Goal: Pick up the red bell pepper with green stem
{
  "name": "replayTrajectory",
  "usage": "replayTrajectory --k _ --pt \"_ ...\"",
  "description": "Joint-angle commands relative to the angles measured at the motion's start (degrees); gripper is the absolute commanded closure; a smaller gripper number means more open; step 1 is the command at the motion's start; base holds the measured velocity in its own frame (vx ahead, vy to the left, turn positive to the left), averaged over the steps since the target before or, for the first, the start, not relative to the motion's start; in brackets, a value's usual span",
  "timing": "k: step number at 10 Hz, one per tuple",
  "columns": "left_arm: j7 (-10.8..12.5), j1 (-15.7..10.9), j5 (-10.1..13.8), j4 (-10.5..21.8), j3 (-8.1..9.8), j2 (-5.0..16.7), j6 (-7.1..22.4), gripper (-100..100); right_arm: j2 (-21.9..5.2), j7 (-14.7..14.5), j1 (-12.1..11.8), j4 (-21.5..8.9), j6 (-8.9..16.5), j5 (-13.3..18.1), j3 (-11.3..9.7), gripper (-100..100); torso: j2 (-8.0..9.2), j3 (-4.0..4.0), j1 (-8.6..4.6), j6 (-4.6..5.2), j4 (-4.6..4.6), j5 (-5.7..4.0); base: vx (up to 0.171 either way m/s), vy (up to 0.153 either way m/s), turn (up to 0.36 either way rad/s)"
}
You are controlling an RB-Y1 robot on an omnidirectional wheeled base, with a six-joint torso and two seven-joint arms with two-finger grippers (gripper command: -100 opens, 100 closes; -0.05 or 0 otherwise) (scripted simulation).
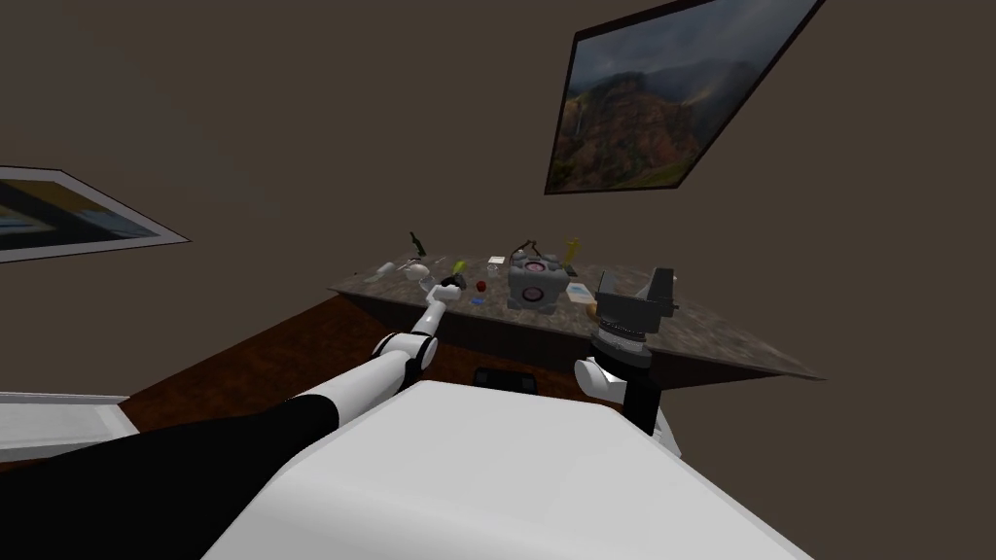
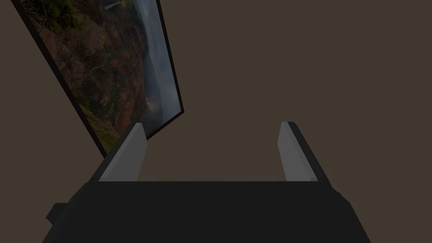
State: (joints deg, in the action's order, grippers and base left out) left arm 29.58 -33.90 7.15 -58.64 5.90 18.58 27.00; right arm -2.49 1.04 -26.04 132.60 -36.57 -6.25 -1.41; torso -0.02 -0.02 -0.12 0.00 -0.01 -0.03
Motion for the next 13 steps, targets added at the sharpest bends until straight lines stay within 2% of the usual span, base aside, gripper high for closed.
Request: replayTrajectory --k 1,2,3,4,5,6,7,8,9,10,11,13 --pt "0.51 -1.66 0.41 2.0 0.03 0.0 2.31 -100 0.0 0.0 0.0 0.0 0.0 0.0 0.0 0 0.0 0.0 0.0 0.0 0.0 0.0 -0.001 -0.026 0.032" --pt "1.35 -4.12 1.28 4.36 0.04 -0.05 4.19 -100 0.0 0.0 0.0 0.0 0.0 0.0 0.0 0 0.0 0.0 0.02 0.01 0.0 0.0 -0.003 -0.022 0.056" --pt "1.35 -4.36 1.28 4.96 0.04 -0.05 5.09 -100 0.0 0.0 0.0 0.0 0.0 0.0 0.0 0 0.01 0.0 0.02 0.0 0.0 0.0 -0.002 -0.018 0.022" --pt "2.15 -6.97 2.15 7.72 0.02 -0.14 6.87 -100 0.0 0.0 0.0 0.0 0.0 0.0 0.0 0 0.01 0.0 0.04 0.0 0.0 0.01 -0.002 -0.02 0.048" --pt "2.15 -6.97 2.15 7.82 0.02 -0.14 7.79 -100 0.0 0.0 0.0 0.0 0.0 0.0 0.0 0 0.01 0.01 0.03 0.0 0.0 0.01 -0.001 -0.017 0.024" --pt "2.91 -9.46 3.02 10.12 -0.03 -0.27 9.87 -100 0.0 0.0 0.0 0.0 0.0 0.0 0.0 0 0.02 0.01 0.05 0.0 0.0 0.01 0.0 -0.015 0.051" --pt "2.91 -9.47 3.02 10.56 -0.03 -0.27 10.39 -100 0.0 0.0 0.0 0.0 0.0 0.0 0.0 0 0.01 0.01 0.05 0.0 0.0 0.01 0.001 -0.014 0.02" --pt "3.62 -11.74 3.89 12.47 -0.12 -0.42 12.78 -100 0.0 0.0 0.0 0.0 0.0 0.0 0.0 0 0.01 0.0 0.06 0.0 0.0 0.02 0.0 -0.015 0.035" --pt "3.62 -11.85 3.89 13.18 -0.12 -0.42 12.9 -100 0.0 0.0 0.0 0.0 0.0 0.0 0.0 0 0.01 0.0 0.06 0.0 0.0 0.01 0.002 -0.013 0.021" --pt "4.29 -14.05 4.75 14.95 -0.24 -0.59 15.29 -100 0.0 0.0 0.0 0.0 0.0 0.0 0.0 0 0.01 0.0 0.06 0.0 -0.01 0.02 0.001 -0.015 0.036" --pt "4.29 -14.1 4.75 15.66 -0.24 -0.59 15.29 -100 0.0 0.0 0.0 0.0 0.0 0.0 0.0 0 0.0 0.0 0.06 0.0 0.0 0.01 0.004 -0.014 0.016" --pt "5.46 -18.2 6.45 20.14 -0.59 -0.82 18.86 -100 0.0 0.0 0.0 0.0 0.0 0.0 0.0 0 -0.01 -0.01 0.05 0.01 -0.01 0.01 0.01 -0.015 0.03"
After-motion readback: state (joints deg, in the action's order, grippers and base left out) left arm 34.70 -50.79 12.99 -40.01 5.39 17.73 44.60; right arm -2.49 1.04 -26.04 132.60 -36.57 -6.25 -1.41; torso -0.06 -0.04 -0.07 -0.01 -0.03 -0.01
